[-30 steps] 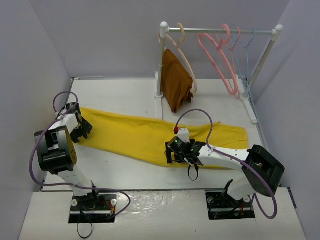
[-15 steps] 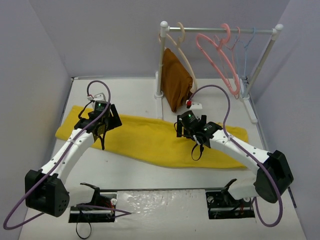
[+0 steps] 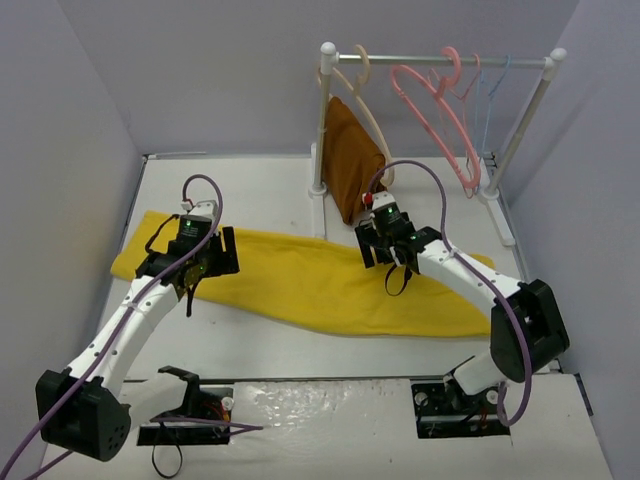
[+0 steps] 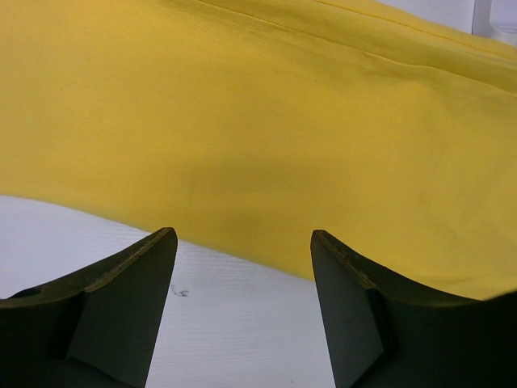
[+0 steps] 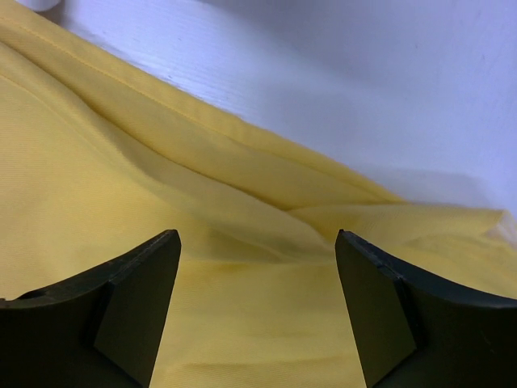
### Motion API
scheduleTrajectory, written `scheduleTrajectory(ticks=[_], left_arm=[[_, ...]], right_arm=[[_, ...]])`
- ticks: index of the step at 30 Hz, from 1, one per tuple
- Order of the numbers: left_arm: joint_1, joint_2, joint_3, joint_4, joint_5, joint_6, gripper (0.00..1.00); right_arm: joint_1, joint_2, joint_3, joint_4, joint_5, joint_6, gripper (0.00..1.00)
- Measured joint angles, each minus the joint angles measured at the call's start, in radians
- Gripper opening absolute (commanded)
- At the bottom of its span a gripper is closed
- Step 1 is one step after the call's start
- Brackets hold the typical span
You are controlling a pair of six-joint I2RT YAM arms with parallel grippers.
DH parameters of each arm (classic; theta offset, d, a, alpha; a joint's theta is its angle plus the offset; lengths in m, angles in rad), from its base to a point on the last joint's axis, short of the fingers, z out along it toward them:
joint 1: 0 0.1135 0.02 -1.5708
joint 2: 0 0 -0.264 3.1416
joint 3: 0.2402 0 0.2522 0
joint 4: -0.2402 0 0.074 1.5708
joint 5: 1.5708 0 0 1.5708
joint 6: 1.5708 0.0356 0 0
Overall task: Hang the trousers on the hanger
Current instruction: Fold the trousers at the center of the board.
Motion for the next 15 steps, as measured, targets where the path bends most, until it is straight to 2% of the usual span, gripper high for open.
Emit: scheduleTrajectory(ticks=[9, 15], left_arm=[[0.0, -0.036, -0.059, 0.017, -0.018, 0.067, 0.64], [0.0, -0.049, -0.064, 0.019, -0.046, 0.086, 0.64]], right_arm=[[-0.036, 0.135, 0.156, 0.01, -0.263, -0.222, 0.57], [-0.036, 0.223, 0.162, -0.025, -0.347, -0.288, 0.4]])
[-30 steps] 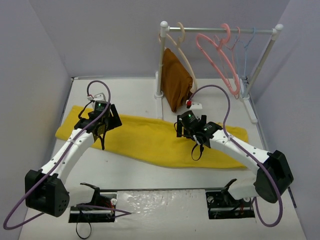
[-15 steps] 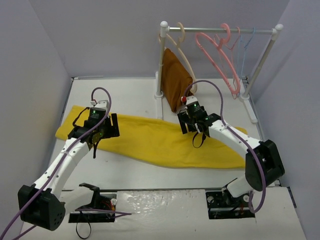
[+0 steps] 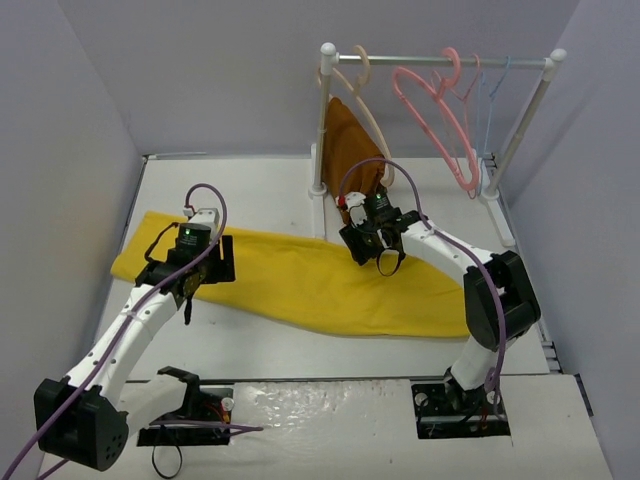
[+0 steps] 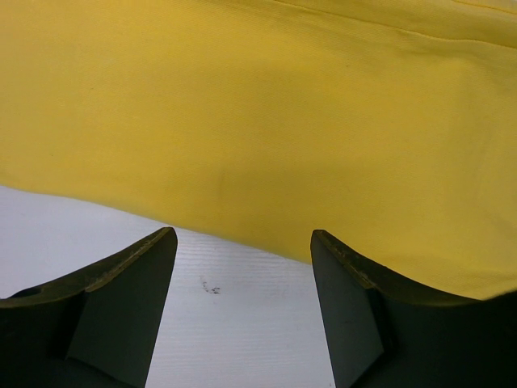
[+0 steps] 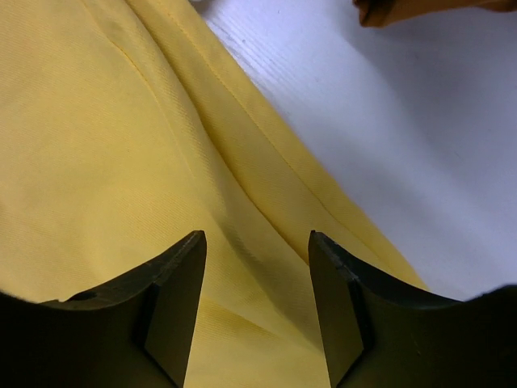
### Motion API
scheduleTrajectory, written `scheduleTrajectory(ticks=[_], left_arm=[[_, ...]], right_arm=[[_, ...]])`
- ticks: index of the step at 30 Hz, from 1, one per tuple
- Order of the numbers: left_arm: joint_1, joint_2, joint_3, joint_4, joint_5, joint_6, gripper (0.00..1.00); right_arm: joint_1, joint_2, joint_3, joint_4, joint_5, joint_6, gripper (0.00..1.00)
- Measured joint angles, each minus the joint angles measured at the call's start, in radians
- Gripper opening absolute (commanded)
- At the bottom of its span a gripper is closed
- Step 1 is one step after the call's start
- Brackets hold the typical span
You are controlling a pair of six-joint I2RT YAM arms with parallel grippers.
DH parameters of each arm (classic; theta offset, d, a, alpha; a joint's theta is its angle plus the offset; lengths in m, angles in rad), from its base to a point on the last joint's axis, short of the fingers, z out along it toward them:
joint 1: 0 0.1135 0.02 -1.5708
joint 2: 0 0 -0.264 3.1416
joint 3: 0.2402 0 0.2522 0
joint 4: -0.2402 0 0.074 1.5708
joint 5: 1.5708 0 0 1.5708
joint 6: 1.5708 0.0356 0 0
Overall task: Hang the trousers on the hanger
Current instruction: Fold the trousers at the center of the board.
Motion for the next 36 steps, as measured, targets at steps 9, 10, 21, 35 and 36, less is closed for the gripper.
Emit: scheduleTrajectory(ticks=[9, 10, 21, 35, 36], left_arm=[[0.0, -0.005, 0.0, 0.0, -0.012, 0.003, 0.64], [0.0, -0.005, 0.0, 0.0, -0.012, 0.003, 0.64], [0.0, 0.018, 0.0, -0.001, -0.012, 0.004, 0.64], [0.0, 0.039, 0.0, -0.007, -0.016, 0.005, 0.64], [0.0, 0.039, 0.0, -0.008, -0.018, 0.005, 0.64]], right_arm=[[0.0, 0.049, 0.008, -0.021, 0.0, -0.042, 0.0], [0.0, 0.049, 0.016, -0.029, 0.008, -0.045, 0.0], [-0.005, 0.055, 0.172, -0.075, 0.057, -0.098, 0.01], [-0.061, 0.075, 0.182, -0.029, 0.223, -0.001, 0.55], [-0.061, 0.042, 0.176, -0.021, 0.236, 0.017, 0.56]])
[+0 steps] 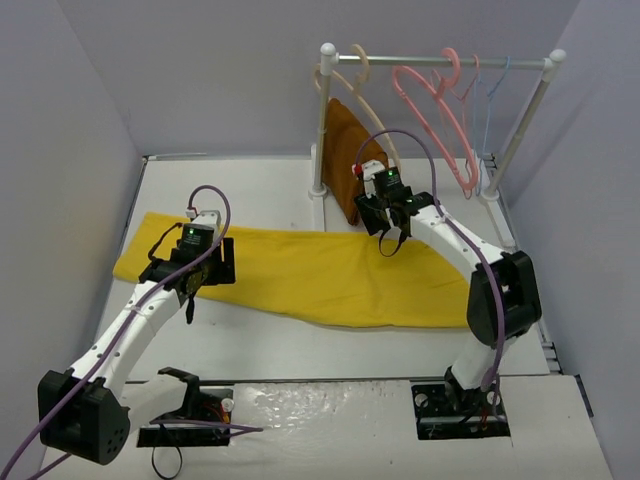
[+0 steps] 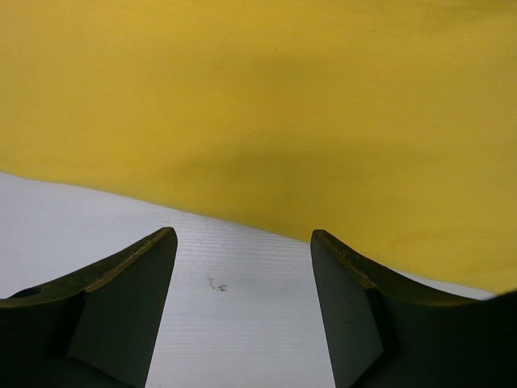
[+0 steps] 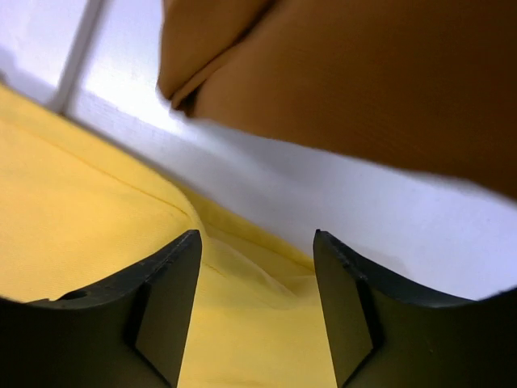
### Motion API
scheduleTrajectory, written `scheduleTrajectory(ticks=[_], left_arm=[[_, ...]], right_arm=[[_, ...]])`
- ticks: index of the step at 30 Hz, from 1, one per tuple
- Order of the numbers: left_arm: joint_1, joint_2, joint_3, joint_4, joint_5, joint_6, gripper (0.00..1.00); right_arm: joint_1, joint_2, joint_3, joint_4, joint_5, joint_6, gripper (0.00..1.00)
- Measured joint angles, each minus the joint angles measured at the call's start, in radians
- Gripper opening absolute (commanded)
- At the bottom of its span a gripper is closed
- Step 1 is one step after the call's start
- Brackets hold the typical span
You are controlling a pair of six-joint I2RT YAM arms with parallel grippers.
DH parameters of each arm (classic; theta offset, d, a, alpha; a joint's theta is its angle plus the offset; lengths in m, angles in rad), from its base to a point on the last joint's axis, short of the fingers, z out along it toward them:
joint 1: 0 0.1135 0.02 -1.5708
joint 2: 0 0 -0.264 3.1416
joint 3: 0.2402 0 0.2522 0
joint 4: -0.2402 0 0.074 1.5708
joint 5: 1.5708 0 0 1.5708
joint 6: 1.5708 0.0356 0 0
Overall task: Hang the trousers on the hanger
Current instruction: Fold the trousers at the center of the board.
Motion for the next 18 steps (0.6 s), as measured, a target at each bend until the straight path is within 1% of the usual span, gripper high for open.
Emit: scheduleTrajectory(ticks=[2, 5, 8, 10, 12, 13, 16, 18], left_arm=[[0.0, 0.0, 0.0, -0.001, -0.002, 0.0, 0.64], [0.0, 0.0, 0.0, 0.0, -0.002, 0.0, 0.64], [0.0, 0.0, 0.0, -0.001, -0.001, 0.0, 0.64], [0.0, 0.0, 0.0, -0.001, -0.001, 0.0, 0.64], [0.0, 0.0, 0.0, -0.001, -0.001, 0.0, 0.64], [0.0, 0.0, 0.0, -0.001, -0.001, 0.0, 0.64], [0.0, 0.0, 0.0, -0.001, -0.002, 0.0, 0.64], [0.0, 0.0, 0.0, -0.001, -0.002, 0.0, 0.64]], right_arm=[[0.0, -0.082, -0.042, 0.031, 0.023, 0.048, 0.56], [0.0, -0.233, -0.163, 0.068, 0.068, 0.136, 0.51], [0.0, -0.338, -0.282, 0.111, 0.086, 0.216, 0.46], [0.0, -0.351, -0.332, 0.126, 0.089, 0.255, 0.41], [0.0, -0.328, -0.361, 0.152, 0.085, 0.29, 0.27], [0.0, -0.312, -0.371, 0.166, 0.083, 0.305, 0.23], [-0.003, -0.251, -0.388, 0.212, 0.08, 0.344, 0.13], [-0.008, -0.207, -0.393, 0.256, 0.081, 0.365, 0.09]])
